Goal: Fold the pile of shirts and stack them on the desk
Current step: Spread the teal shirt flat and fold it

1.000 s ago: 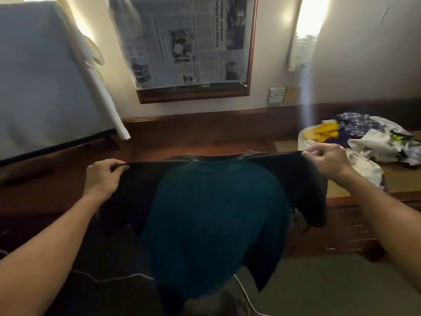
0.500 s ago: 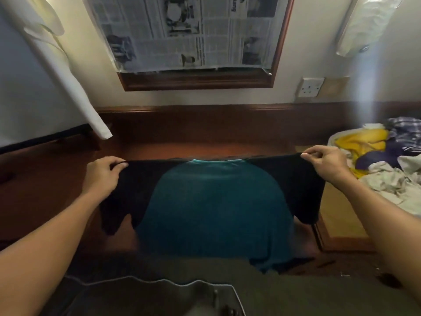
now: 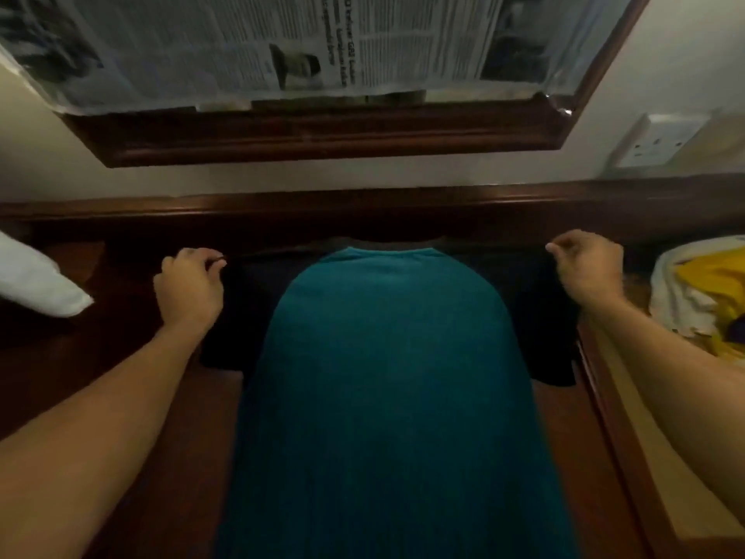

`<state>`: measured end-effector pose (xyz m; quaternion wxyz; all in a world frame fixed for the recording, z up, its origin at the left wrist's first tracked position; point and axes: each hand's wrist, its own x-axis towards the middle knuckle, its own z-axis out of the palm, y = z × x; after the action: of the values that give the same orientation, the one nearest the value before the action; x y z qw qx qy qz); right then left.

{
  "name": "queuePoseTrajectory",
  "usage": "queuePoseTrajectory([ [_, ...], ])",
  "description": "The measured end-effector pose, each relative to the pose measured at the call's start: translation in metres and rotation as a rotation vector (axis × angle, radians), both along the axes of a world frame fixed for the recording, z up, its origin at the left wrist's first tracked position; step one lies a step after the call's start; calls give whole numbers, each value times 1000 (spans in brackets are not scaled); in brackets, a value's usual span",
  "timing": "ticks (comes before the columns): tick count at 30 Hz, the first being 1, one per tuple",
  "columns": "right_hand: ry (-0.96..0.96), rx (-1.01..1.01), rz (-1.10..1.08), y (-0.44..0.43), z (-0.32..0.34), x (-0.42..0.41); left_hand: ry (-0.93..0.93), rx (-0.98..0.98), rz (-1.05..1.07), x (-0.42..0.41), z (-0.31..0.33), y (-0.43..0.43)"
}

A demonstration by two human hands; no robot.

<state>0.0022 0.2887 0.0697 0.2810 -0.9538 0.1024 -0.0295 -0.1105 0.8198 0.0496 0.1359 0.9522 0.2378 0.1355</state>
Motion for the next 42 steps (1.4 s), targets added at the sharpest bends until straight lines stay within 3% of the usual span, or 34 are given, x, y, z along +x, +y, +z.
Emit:
queuePoseTrajectory([
  [2,-87,-182,22,16,-32,-4,26,79,42,4,-29,-28],
  [4,-117,-266,141,34,-73,-34,72,60,-64,-14,-63,-69],
  [7,162,-368,388,53,-137,-92,357,-6,-274,-56,-120,-120],
  [9,380,-429,456,52,-167,-113,567,-27,-251,-71,-150,-125],
  [11,440,-413,437,48,-182,-116,646,-21,-220,-74,-164,-117],
  [18,490,-433,378,46,-185,-77,678,-13,-186,-49,-163,-94],
  [22,518,-392,361,48,-184,-49,660,-104,-225,-16,-163,-85],
  [25,460,-395,331,57,-178,-46,544,-146,-281,-6,-153,-82],
  [27,375,-402,366,69,-174,-56,461,-54,-272,-14,-150,-83],
  [32,433,-438,451,84,-187,-78,639,-19,-190,-33,-165,-84],
  [42,429,-467,409,85,-189,-68,620,23,-183,-18,-169,-80],
])
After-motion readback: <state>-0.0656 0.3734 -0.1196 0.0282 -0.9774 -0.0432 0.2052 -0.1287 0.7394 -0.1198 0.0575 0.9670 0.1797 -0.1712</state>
